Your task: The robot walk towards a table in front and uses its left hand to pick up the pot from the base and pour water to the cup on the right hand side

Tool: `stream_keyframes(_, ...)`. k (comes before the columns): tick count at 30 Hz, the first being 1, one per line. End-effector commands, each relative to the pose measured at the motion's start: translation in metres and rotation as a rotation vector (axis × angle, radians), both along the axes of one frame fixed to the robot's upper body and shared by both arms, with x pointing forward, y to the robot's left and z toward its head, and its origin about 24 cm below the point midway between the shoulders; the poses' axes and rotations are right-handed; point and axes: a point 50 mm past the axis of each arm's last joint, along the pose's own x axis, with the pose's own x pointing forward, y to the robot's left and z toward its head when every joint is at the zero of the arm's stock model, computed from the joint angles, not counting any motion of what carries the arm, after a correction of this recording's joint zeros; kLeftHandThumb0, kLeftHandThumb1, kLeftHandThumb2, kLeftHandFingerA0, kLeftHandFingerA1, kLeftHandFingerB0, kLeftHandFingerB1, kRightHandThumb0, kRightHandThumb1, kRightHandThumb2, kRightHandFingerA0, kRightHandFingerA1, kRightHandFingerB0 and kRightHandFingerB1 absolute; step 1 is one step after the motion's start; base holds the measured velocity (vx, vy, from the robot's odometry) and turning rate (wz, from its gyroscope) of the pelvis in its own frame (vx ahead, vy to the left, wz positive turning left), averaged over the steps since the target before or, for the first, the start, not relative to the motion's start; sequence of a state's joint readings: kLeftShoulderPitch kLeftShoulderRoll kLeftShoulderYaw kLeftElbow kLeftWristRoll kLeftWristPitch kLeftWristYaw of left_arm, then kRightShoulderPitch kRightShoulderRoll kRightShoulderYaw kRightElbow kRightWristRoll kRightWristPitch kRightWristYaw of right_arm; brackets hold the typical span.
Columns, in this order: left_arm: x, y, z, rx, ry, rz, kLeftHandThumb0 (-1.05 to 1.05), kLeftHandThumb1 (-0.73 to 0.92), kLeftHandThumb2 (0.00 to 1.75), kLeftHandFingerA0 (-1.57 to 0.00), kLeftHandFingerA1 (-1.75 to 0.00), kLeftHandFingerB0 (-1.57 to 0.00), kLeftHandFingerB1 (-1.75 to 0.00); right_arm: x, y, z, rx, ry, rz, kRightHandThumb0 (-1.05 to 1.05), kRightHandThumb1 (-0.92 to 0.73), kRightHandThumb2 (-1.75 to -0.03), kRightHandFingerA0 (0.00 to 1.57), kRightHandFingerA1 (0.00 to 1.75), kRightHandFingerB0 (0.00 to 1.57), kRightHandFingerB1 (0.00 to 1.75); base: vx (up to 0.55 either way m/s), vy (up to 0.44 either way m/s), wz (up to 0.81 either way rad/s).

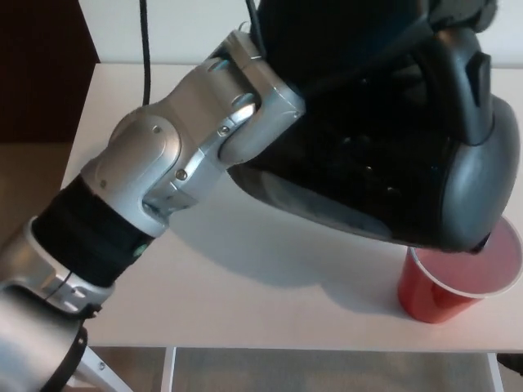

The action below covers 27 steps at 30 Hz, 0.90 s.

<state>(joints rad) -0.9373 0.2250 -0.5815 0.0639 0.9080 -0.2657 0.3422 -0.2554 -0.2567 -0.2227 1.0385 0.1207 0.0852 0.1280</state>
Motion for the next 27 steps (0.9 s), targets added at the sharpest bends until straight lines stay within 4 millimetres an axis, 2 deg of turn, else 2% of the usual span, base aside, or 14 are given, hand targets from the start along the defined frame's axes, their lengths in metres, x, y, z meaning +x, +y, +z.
stream_keyframes(1, -0.0096, -0.0056, 0.0112, 0.033, -0.167, -0.055, -0.4, 0.44, 0.64, -1.2, -1.42, -0.94, -0.65, -0.0027, -0.008, 0.0015, -0.012, 0.008, -0.016, -0.24, -0.67, -0.69, 0.43, 0.66, 0.44, 0.61, 0.0, 0.0, 0.0)
stream_keyframes(7, -0.0116, -0.0088, 0.0131, 0.066, -0.224, -0.065, -0.43, 0.43, 0.65, -1.21, -1.37, -0.94, -0.65, -0.003, -0.0081, 0.0015, -0.021, 0.002, -0.015, -0.25, -0.64, -0.7, 0.47, 0.69, 0.51, 0.69, 0.0, 0.0, 0.0)
stream_keyframes(9, -0.0122, -0.01, 0.0168, 0.12, -0.33, -0.067, -0.4, 0.43, 0.65, -1.2, -1.37, -0.94, -0.65, -0.0015, -0.008, 0.0025, -0.019, 0.001, -0.008, -0.26, -0.65, -0.69, 0.45, 0.67, 0.48, 0.66, 0.0, 0.0, 0.0)
stream_keyframes(11, -0.0114, -0.0103, 0.019, 0.156, -0.367, -0.049, -0.41, 0.45, 0.66, -1.18, -1.39, -0.92, -0.65, -0.0002, -0.0067, 0.0026, -0.016, -0.003, -0.023, -0.26, -0.63, -0.7, 0.48, 0.72, 0.5, 0.68, 0.0, 0.0, 0.0)
stream_keyframes(12, -0.0113, -0.0103, 0.0189, 0.156, -0.369, -0.049, -0.41, 0.45, 0.66, -1.18, -1.39, -0.92, -0.65, -0.0002, -0.0067, 0.0026, -0.016, -0.003, -0.023, -0.26, -0.63, -0.7, 0.48, 0.72, 0.5, 0.68, 0.0, 0.0, 0.0)
stream_keyframes(13, -0.0119, -0.0112, 0.0197, 0.16, -0.372, -0.054, -0.32, 0.49, 0.57, -1.15, -1.44, -0.95, -0.61, -0.0009, -0.0077, 0.0028, -0.02, 0.001, -0.012, -0.28, -0.64, -0.69, 0.48, 0.72, 0.49, 0.67, 0.0, 0.0, 0.0)
stream_keyframes(21, -0.01, -0.011, 0.0185, 0.15, -0.403, -0.064, -0.31, 0.5, 0.55, -1.15, -1.47, -0.98, -0.65, 0.0011, -0.0069, 0.0036, -0.008, -0.002, -0.014, -0.26, -0.66, -0.68, 0.45, 0.67, 0.51, 0.69, 0.0, 0.0, 0.0)
stream_keyframes(22, -0.0096, -0.0111, 0.0186, 0.136, -0.38, -0.079, -0.28, 0.57, 0.57, -1.09, -1.61, -0.97, -0.97, 0.0023, -0.0069, 0.0044, -0.014, -0.009, -0.008, -0.28, -0.63, -0.7, 0.46, 0.69, 0.48, 0.67, 0.0, 0.0, 0.0)
stream_keyframes(26, -0.0089, -0.0111, 0.0188, 0.135, -0.381, -0.087, -0.28, 0.55, 0.62, -1.08, -1.65, -0.97, -0.95, 0.0031, -0.0066, 0.0049, -0.015, -0.016, -0.003, -0.28, -0.6, -0.71, 0.46, 0.7, 0.5, 0.71, 0.0, 0.0, 0.0)
stream_keyframes(27, -0.0084, -0.0114, 0.0194, 0.137, -0.383, -0.085, -0.29, 0.55, 0.62, -1.09, -1.65, -0.98, -0.84, 0.0041, -0.0067, 0.0061, -0.017, -0.023, 0.005, -0.27, -0.61, -0.72, 0.45, 0.7, 0.5, 0.71, 0.0, 0.0, 0.0)
